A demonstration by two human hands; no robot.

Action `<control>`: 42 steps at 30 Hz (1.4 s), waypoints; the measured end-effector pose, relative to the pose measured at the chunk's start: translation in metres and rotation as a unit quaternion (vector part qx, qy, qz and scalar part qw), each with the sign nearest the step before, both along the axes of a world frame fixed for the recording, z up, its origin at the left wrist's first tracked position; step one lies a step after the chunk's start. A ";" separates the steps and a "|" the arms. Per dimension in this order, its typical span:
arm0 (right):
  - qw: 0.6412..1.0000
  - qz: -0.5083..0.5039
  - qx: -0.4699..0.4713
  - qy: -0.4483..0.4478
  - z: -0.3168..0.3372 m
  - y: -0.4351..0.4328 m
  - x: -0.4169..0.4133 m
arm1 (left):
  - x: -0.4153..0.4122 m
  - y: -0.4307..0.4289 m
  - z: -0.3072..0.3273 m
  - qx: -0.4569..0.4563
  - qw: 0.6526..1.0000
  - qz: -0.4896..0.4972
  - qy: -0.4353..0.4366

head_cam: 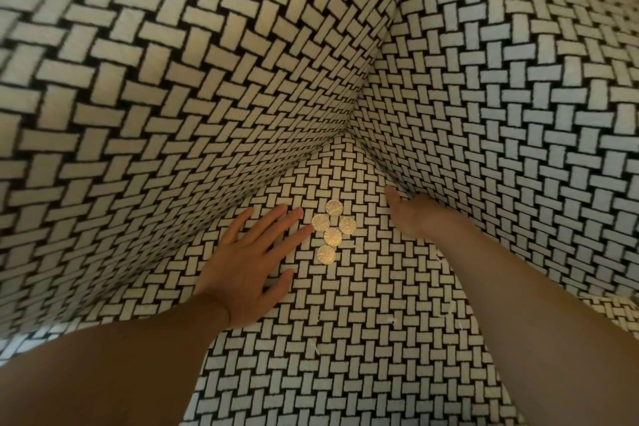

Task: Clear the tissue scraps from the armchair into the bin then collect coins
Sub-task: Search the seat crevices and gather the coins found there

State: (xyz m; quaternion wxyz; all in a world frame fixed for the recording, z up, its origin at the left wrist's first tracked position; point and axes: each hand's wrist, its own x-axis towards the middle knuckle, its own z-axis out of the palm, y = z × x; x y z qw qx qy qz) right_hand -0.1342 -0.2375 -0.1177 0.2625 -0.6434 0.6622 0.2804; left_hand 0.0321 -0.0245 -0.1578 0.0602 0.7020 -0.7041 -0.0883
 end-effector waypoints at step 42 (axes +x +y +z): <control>0.981 0.063 -0.170 -0.075 0.003 0.040 -0.041 | 0.000 0.001 0.000 0.000 1.000 -0.002 -0.021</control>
